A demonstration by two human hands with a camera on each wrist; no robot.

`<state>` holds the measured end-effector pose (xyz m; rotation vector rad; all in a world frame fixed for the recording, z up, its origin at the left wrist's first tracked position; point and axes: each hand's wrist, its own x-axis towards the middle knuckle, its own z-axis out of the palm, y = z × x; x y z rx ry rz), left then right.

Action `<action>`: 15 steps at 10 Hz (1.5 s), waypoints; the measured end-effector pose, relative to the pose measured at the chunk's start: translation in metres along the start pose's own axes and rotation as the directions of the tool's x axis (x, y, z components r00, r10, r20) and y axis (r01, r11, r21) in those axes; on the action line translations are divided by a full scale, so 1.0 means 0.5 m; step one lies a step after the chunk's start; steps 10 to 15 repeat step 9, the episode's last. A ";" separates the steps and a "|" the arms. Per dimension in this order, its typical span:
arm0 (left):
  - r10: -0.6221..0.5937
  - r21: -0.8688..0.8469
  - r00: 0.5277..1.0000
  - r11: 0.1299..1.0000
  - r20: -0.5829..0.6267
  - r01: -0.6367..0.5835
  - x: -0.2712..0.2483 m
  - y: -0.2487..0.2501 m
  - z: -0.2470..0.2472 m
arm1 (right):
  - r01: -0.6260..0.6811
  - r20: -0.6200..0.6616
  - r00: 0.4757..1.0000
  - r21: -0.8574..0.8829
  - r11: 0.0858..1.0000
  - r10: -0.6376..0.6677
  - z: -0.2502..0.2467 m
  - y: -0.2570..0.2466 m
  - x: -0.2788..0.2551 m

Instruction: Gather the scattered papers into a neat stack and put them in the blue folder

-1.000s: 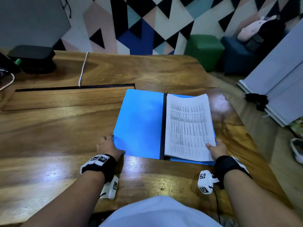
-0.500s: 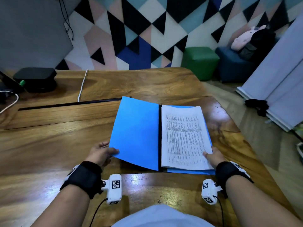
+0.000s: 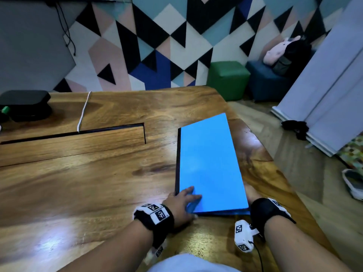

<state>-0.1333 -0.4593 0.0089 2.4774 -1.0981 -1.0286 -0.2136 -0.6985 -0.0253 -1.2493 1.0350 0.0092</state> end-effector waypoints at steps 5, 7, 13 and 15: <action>-0.211 -0.168 0.906 0.973 -0.366 0.158 0.073 -0.087 0.014 | 0.143 -0.062 0.977 -0.528 0.837 -0.206 0.088 -0.062 0.055; -0.169 -0.191 0.930 0.975 -0.326 0.111 0.101 -0.136 -0.044 | 0.092 -0.124 0.957 -0.725 0.683 -0.261 0.138 -0.089 0.090; -0.205 -0.548 0.912 0.836 -0.355 -0.025 0.034 -0.199 -0.049 | 0.155 -0.035 0.881 -0.921 0.357 -0.472 0.171 -0.186 0.037; -0.205 -0.548 0.912 0.836 -0.355 -0.025 0.034 -0.199 -0.049 | 0.155 -0.035 0.881 -0.921 0.357 -0.472 0.171 -0.186 0.037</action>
